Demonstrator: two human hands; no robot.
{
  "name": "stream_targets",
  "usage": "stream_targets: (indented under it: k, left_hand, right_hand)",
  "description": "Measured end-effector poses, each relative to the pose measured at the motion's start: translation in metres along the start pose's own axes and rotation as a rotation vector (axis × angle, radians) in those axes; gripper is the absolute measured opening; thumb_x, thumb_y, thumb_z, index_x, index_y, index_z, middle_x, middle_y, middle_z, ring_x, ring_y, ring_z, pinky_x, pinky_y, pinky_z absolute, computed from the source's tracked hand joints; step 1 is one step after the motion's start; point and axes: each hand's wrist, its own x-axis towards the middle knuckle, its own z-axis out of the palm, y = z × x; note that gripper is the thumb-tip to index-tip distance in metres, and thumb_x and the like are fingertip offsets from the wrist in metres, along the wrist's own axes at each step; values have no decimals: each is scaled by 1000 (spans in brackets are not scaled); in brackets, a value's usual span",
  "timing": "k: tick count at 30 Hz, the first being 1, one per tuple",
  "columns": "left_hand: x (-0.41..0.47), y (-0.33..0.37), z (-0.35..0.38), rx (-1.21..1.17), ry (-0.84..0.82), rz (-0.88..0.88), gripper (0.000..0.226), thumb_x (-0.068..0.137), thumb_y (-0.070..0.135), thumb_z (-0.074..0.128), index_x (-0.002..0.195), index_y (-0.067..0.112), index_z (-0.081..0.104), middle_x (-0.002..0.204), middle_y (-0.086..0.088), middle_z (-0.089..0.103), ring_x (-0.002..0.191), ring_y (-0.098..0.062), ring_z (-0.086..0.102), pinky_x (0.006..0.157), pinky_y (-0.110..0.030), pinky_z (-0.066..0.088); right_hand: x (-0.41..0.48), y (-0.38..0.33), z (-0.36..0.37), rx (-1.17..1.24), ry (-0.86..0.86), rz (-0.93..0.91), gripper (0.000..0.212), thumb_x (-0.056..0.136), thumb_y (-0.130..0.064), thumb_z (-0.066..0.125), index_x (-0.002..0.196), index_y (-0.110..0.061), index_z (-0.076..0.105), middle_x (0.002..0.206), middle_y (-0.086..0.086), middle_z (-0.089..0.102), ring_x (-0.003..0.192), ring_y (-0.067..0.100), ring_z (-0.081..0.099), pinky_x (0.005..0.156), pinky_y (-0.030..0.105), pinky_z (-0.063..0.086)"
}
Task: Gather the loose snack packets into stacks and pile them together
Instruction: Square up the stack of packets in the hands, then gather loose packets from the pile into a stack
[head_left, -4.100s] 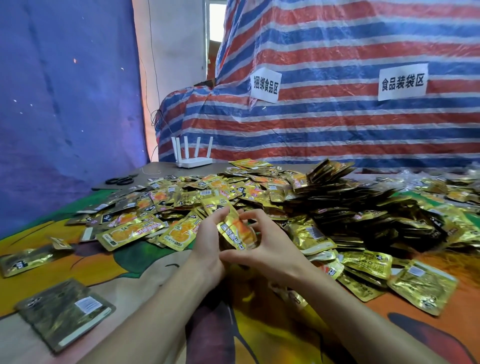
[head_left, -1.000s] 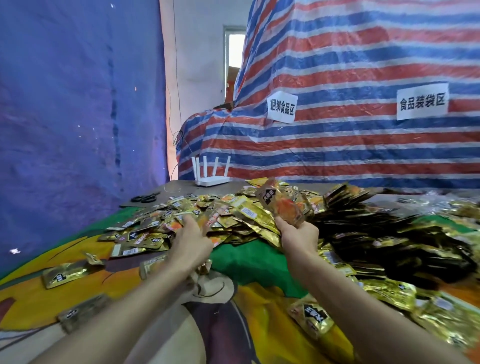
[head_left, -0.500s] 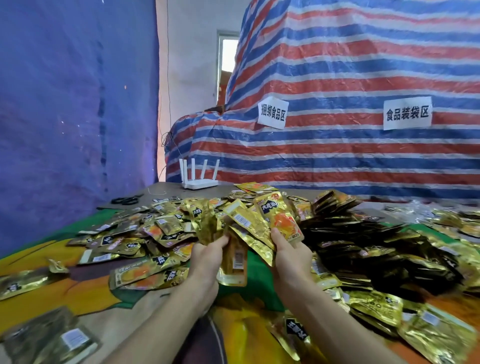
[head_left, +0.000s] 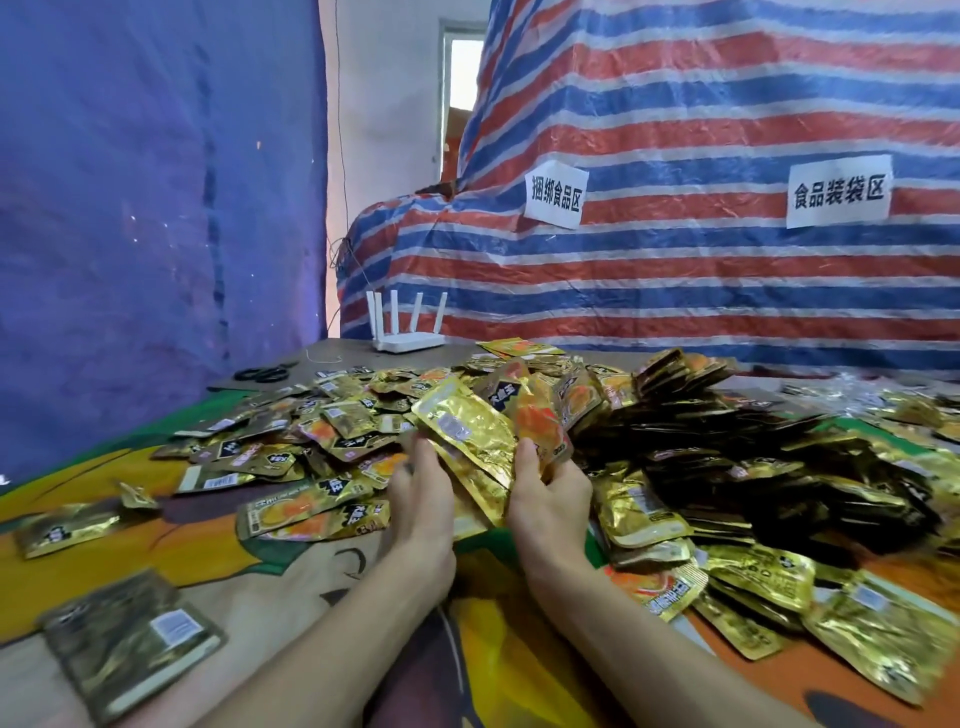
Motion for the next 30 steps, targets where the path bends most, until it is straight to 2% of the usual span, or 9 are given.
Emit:
stream_targets:
  k: [7,10,11,12,14,17,23,27,30]
  left_hand:
    - [-20,7,3,-299,-388,114,67,77,72,44,118,23,67,103,3,78,94,-10,74,68,-22,59]
    - [-28,7,3,-134,-351,106,100,68,86,60,140,17,56,136,-5,64,119,-18,65,105,-28,48]
    - [-27,6,4,-44,-303,103,97,68,78,69,138,11,58,134,-5,65,103,9,57,90,-28,54]
    - [-22,4,3,26,-219,110,80,72,62,78,124,2,66,122,-5,69,95,5,27,78,-38,50]
    - [-16,4,0,99,-128,37,47,70,39,86,91,1,67,96,-10,76,77,-8,62,71,-29,56]
    - [-7,7,-4,17,-70,-108,61,65,28,86,114,1,61,106,-16,71,100,-36,68,88,-52,57]
    - [11,8,-13,-16,16,-241,58,70,-5,71,121,8,47,118,-20,62,105,-43,62,82,-55,56]
    - [4,14,-14,-120,-184,-297,24,85,14,58,108,6,62,91,-17,70,70,-30,69,61,-41,59]
    - [11,13,-14,-384,-302,-286,38,89,46,51,81,12,66,74,-8,65,60,-24,66,61,-31,53]
  right_hand:
    - [1,2,-3,-38,-29,-68,21,101,-31,59,89,-18,70,83,-7,71,81,11,68,76,32,54]
    - [-1,2,-3,-98,-28,-93,26,100,-31,60,77,-20,64,67,-12,62,64,7,57,66,30,44]
    - [-2,3,-2,-126,-42,-90,28,100,-32,60,76,-20,64,64,-11,60,61,7,54,64,29,41]
    - [-2,3,-3,-157,-65,-76,30,101,-34,59,76,-18,65,64,-10,60,61,9,55,64,29,40]
    - [-3,0,-5,-201,-108,-37,40,102,-40,55,73,-14,65,64,-6,62,60,12,57,61,29,41]
    - [-2,-5,-9,-193,-100,-65,46,104,-38,49,67,-14,61,64,-3,61,59,12,54,59,30,39]
    - [-3,-8,-14,42,-135,-202,28,108,-32,45,127,-42,62,126,-16,66,120,6,61,100,34,53]
    - [-9,-4,-12,23,-356,-393,37,104,-8,53,130,-30,67,128,-12,65,122,2,59,105,30,49]
    - [-15,-2,-10,-228,-504,-433,40,95,2,57,119,-24,76,124,-9,64,117,-5,57,98,13,44]
